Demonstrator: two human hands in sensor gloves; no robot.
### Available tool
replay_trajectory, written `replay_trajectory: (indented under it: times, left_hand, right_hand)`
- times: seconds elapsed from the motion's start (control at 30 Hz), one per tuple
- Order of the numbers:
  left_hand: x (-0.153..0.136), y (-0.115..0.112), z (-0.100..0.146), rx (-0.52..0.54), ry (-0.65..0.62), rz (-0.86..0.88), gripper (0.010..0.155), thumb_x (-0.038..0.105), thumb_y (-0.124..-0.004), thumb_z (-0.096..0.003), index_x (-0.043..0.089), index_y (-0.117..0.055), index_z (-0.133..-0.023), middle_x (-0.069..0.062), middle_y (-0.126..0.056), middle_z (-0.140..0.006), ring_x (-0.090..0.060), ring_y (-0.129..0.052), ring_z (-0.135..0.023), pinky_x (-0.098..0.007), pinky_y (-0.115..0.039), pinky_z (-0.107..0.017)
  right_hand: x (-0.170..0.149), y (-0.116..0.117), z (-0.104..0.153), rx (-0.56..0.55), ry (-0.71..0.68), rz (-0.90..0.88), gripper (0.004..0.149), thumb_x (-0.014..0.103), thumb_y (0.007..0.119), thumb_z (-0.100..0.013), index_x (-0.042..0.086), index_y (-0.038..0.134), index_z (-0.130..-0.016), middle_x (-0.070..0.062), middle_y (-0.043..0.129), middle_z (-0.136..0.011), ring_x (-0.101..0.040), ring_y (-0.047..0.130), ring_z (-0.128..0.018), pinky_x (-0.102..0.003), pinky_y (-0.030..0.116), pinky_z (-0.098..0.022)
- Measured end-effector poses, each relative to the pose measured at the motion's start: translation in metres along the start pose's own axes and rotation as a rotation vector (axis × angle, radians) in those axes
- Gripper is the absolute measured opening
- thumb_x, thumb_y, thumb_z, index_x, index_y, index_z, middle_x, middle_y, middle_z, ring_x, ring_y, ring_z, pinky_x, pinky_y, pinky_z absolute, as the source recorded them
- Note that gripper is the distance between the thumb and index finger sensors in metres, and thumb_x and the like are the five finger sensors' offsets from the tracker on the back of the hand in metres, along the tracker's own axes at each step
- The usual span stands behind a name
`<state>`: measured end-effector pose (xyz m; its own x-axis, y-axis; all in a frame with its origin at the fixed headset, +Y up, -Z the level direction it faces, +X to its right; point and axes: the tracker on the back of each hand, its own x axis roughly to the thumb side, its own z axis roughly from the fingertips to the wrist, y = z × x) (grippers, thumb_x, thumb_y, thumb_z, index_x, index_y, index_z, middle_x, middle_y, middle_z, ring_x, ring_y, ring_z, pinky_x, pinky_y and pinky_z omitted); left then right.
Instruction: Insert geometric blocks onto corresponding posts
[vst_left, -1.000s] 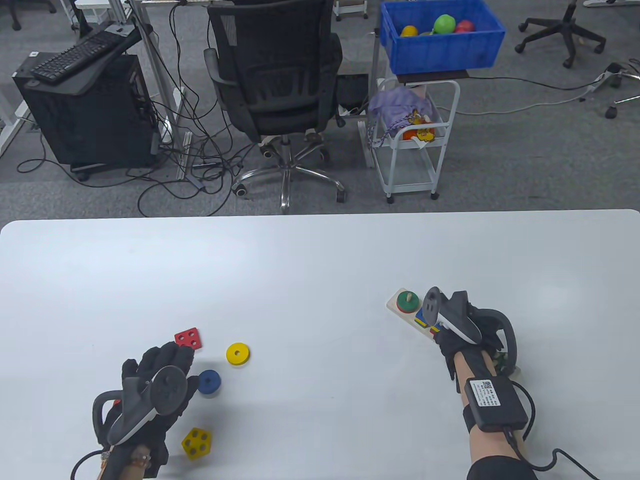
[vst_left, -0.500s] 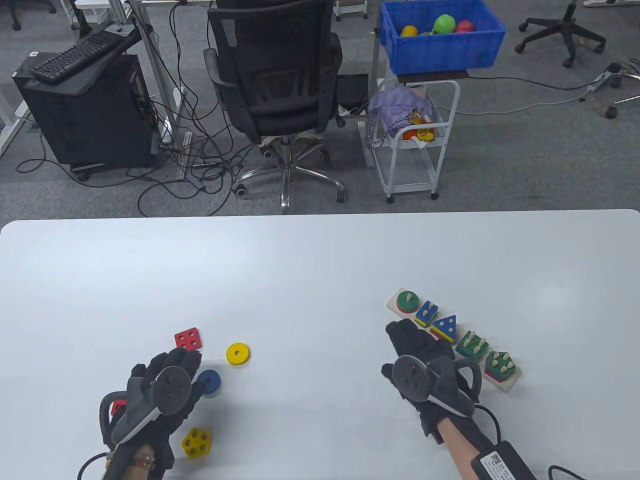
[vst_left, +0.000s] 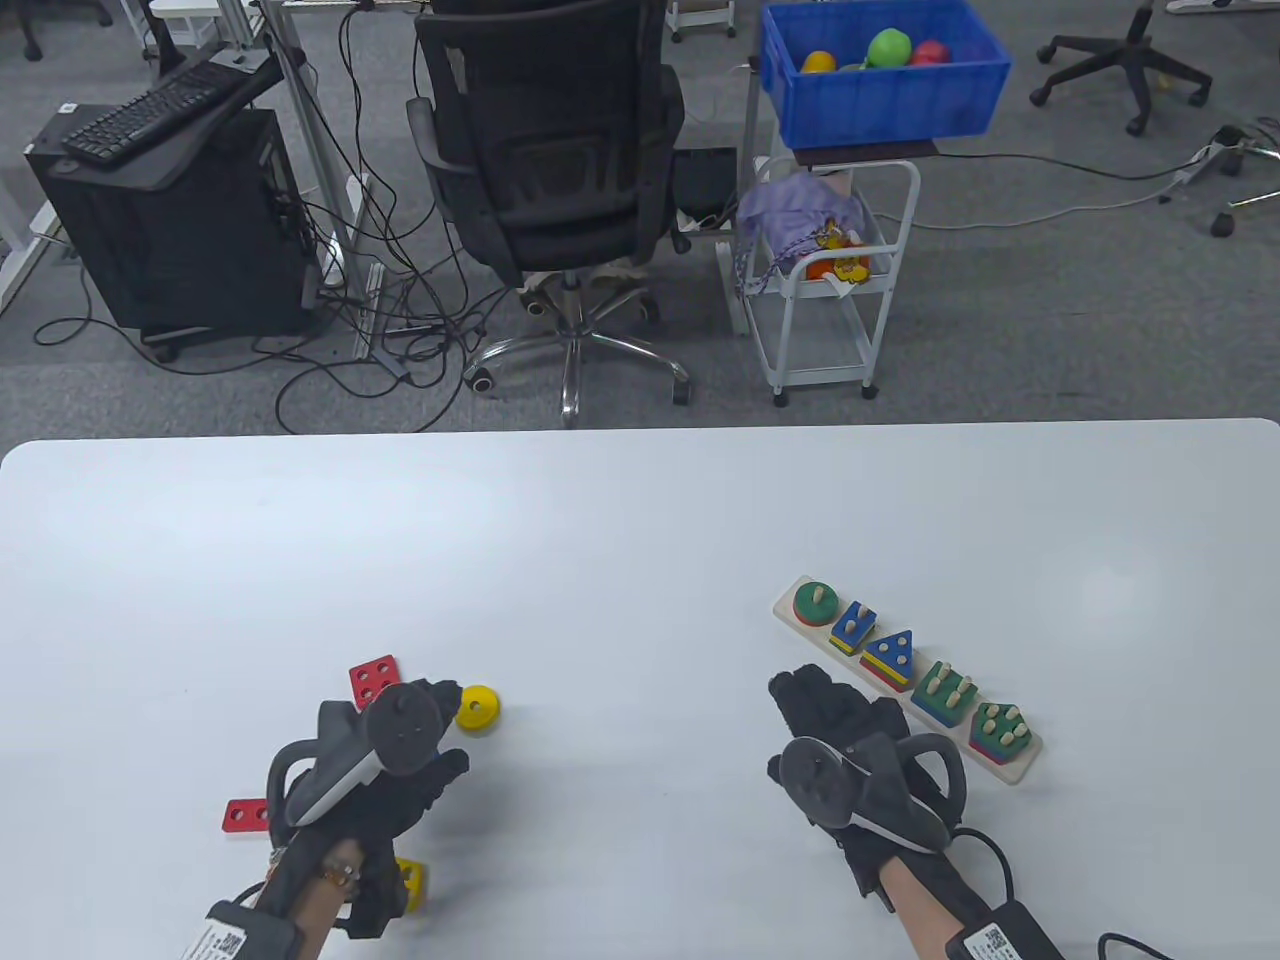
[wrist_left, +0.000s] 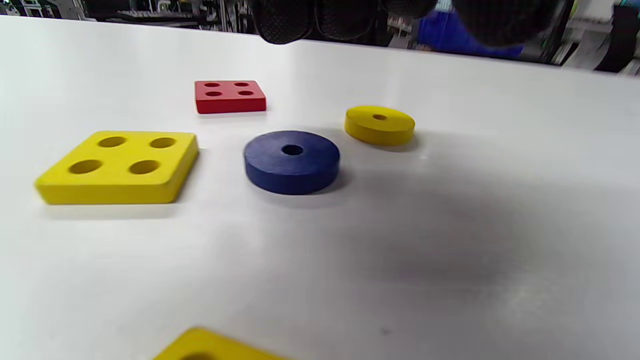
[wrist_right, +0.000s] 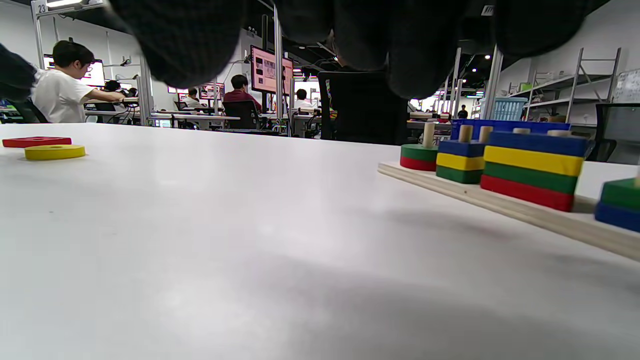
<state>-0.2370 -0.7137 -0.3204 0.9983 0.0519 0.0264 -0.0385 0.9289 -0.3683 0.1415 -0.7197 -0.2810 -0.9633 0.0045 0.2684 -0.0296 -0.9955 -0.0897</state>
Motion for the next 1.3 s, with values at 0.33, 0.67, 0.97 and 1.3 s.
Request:
replay_trajectory:
  times: [0.33,0.67,0.97,1.3]
  left_hand:
    - [0.047,-0.004,-0.065,-0.097,0.234,-0.274,0.067,0.048,-0.078,-0.0488,0.041,-0.052,-0.110,0.002,-0.058,-0.122,-0.028,-0.066,-0.112,-0.059,-0.047,-0.082]
    - [0.059,-0.016,-0.079,0.020,0.174,-0.461,0.063,0.042,-0.086,-0.0422,0.034,-0.068,-0.102,0.002,-0.081,-0.106,-0.023,-0.086,-0.097,-0.052,-0.055,-0.083]
    - [0.084,0.009,-0.049,0.085,-0.041,-0.228,0.065,0.045,-0.079,-0.0468,0.033,-0.056,-0.107,0.004,-0.072,-0.112,-0.022,-0.079,-0.103,-0.056,-0.053,-0.083]
    - [0.137,0.020,0.011,-0.162,-0.531,0.671,0.069,0.048,-0.077,-0.0493,0.028,-0.051,-0.110,0.000,-0.071,-0.112,-0.025,-0.080,-0.101,-0.055,-0.057,-0.079]
  right_hand:
    - [0.004,0.003,0.004,0.049,-0.040,0.065,0.071,0.048,0.076,-0.045,0.018,0.050,-0.104,-0.017,0.060,-0.107,-0.042,0.077,-0.090,-0.070,0.063,-0.061]
    - [0.004,0.001,0.003,0.044,-0.042,0.045,0.070,0.048,0.075,-0.045,0.018,0.051,-0.104,-0.018,0.061,-0.107,-0.042,0.077,-0.090,-0.070,0.063,-0.061]
    - [0.010,0.002,0.003,0.028,-0.065,0.028,0.072,0.048,0.075,-0.045,0.018,0.048,-0.105,-0.018,0.059,-0.107,-0.042,0.077,-0.090,-0.070,0.063,-0.060]
    - [0.035,-0.025,0.019,-0.376,-0.198,-0.311,0.080,0.054,0.079,-0.041,0.016,0.046,-0.104,-0.013,0.066,-0.102,-0.035,0.084,-0.085,-0.066,0.069,-0.057]
